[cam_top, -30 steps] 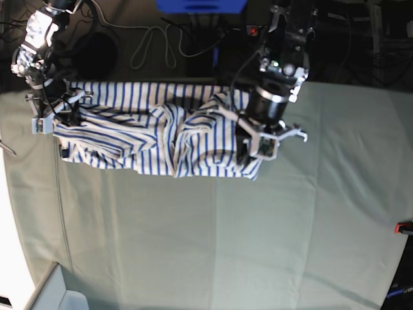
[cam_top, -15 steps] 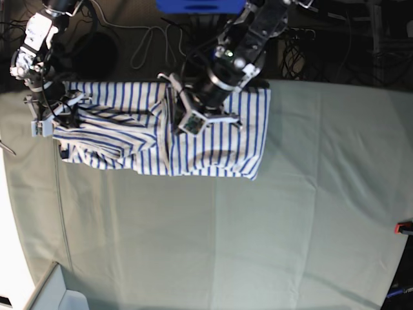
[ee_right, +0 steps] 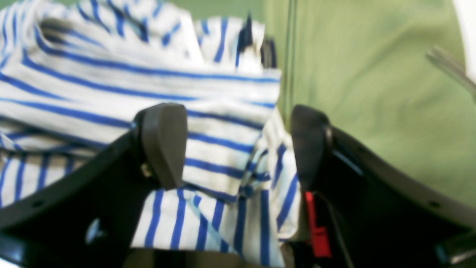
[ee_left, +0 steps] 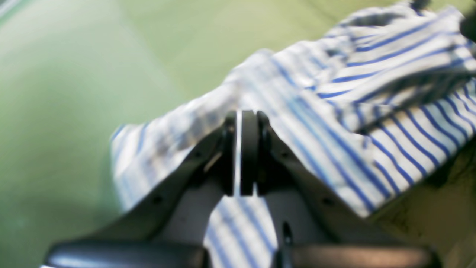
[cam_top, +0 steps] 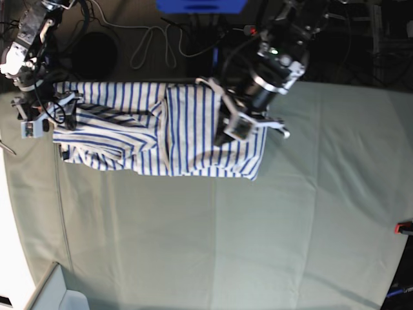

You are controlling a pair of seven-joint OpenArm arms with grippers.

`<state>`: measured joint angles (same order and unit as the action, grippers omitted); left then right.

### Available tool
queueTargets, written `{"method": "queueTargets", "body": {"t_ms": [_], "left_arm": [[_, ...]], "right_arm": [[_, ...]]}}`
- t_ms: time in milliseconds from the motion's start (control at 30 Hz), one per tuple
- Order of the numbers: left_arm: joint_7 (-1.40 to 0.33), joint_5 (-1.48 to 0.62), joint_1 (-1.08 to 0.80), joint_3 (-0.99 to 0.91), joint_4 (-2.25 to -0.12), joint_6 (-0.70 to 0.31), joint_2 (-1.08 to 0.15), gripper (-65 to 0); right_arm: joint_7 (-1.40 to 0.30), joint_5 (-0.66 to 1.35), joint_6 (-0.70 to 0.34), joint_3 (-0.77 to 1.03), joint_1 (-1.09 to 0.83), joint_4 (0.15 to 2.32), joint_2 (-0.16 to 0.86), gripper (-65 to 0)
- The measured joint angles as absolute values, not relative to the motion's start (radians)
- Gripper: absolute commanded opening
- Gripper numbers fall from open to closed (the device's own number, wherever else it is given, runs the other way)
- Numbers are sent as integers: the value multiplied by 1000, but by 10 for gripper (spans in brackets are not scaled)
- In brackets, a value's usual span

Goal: Layout the t-shirt on the table in an organized manner, then fold the t-shirt properly

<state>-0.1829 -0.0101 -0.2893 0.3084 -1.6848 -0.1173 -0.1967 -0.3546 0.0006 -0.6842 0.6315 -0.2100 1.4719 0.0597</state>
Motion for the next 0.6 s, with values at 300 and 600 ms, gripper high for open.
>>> {"method": "queueTargets", "body": {"t_ms": [300, 600], "left_arm": [[-180, -285, -377, -84, -1708, -113, -202, -628], [-182, -312, -413, -207, -1708, -116, -199, -628]], "right_arm": [[-324, 20, -683, 632, -126, 1248, 111, -192], [-305, 28, -682, 633, -126, 1223, 99, -194]]}}
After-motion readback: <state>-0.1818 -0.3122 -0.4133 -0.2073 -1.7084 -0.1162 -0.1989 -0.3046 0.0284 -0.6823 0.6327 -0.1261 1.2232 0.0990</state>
